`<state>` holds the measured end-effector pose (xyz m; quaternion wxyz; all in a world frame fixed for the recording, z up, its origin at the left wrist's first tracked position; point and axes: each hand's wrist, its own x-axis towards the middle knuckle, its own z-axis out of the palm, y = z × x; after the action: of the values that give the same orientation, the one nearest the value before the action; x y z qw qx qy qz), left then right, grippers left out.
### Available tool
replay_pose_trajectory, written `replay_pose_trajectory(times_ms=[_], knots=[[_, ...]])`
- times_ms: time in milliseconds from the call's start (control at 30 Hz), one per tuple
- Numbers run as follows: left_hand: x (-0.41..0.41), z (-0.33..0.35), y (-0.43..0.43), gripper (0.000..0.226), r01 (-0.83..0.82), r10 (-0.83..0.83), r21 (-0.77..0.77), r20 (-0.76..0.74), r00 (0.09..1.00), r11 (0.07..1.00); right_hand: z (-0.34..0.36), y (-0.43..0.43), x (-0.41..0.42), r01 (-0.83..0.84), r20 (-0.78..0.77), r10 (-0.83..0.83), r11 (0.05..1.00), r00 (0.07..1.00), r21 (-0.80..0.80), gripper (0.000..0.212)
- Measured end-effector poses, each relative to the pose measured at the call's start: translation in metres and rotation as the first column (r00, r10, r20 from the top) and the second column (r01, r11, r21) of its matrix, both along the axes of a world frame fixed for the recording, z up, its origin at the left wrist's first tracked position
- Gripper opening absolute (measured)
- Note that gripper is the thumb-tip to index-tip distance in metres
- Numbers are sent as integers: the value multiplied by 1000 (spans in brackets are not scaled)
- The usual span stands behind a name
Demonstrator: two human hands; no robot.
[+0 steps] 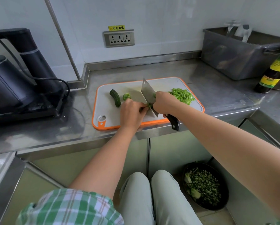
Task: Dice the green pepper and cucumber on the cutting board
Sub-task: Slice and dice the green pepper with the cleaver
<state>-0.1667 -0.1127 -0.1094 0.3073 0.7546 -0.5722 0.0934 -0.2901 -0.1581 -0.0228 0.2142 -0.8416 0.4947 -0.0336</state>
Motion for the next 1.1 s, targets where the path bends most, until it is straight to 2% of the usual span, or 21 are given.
replay_pose_trajectory(times_ms=[133,300,500,600,733,933,1100], knots=[[0,-1,0,11,1,-1,-22,-28,1000,1000,-3,-5,-6,41,29,-40,999,999,-18,5],[1,-3,0,13,13,-16,-42,-60,998,999,-5,-11,-14,57,14,-57,998,998,-27,12],[-1,-1,1,9,32,-33,-68,-10,999,997,0,-10,-18,32,91,-27,998,995,-52,3],[-2,1,1,11,43,-42,-73,17,999,996,5,-8,-20,30,103,-22,997,994,-76,6],[-4,1,1,13,46,-46,-64,-2,999,997,8,-2,-24,-12,62,17,997,998,-82,12],[-7,5,3,8,31,-35,-71,-60,998,997,4,6,-25,-57,4,57,991,998,-121,7],[-4,2,1,13,31,-33,-31,-75,997,999,-7,8,-23,-66,-34,61,986,998,-151,25]])
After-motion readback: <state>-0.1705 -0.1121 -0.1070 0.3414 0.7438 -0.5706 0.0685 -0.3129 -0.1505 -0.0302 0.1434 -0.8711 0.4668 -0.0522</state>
